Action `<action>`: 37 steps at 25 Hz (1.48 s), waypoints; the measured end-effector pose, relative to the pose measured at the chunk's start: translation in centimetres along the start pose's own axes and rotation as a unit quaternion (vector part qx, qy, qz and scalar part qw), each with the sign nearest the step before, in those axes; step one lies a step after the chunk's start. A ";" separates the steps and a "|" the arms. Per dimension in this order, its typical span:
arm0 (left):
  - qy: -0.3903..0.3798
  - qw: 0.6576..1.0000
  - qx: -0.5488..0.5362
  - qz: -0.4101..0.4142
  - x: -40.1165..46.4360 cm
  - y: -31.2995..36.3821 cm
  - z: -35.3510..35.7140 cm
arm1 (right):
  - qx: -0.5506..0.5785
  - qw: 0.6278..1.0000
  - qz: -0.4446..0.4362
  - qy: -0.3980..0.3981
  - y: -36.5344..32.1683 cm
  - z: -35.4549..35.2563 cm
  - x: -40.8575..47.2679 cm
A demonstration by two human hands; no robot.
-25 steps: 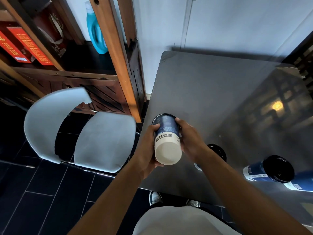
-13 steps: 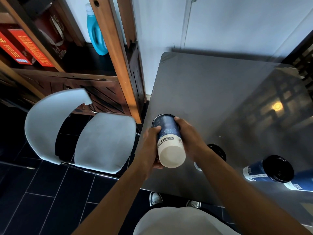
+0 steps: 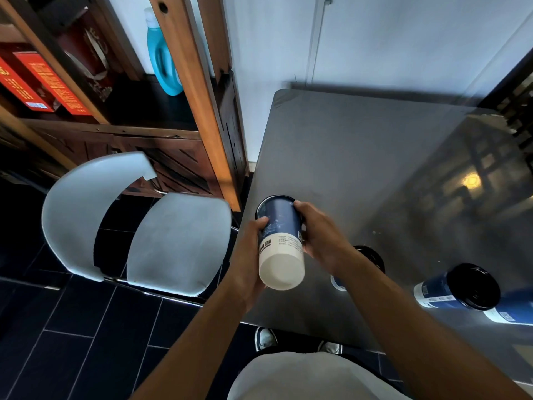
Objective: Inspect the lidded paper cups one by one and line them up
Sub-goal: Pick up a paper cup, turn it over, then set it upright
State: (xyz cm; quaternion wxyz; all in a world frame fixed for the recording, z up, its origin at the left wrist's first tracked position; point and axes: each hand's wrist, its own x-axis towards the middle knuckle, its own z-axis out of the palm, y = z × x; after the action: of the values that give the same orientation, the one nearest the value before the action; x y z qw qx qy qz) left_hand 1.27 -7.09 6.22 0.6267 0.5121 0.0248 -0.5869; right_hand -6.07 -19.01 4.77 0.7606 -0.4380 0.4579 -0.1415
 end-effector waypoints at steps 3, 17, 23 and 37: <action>0.011 1.000 0.004 0.004 0.0 -0.2 0.2 | 0.017 1.000 0.003 0.010 0.2 0.2 0.1; 0.060 0.982 0.173 -0.040 1.0 0.4 -0.4 | -0.181 0.979 -0.088 0.020 0.0 -0.9 0.1; 0.035 0.996 0.086 0.005 0.9 0.1 -0.1 | -0.092 0.994 -0.056 0.018 0.2 -0.5 0.3; 0.003 0.997 0.082 0.000 0.9 0.7 0.2 | -0.046 0.998 -0.041 0.025 -0.2 -0.2 0.5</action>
State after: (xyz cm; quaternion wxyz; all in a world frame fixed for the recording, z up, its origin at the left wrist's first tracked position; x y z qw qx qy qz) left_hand 1.95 -8.03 6.18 0.5825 0.5637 -0.0217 -0.5852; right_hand -5.93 -19.60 4.61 0.7213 -0.4876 0.4644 -0.1623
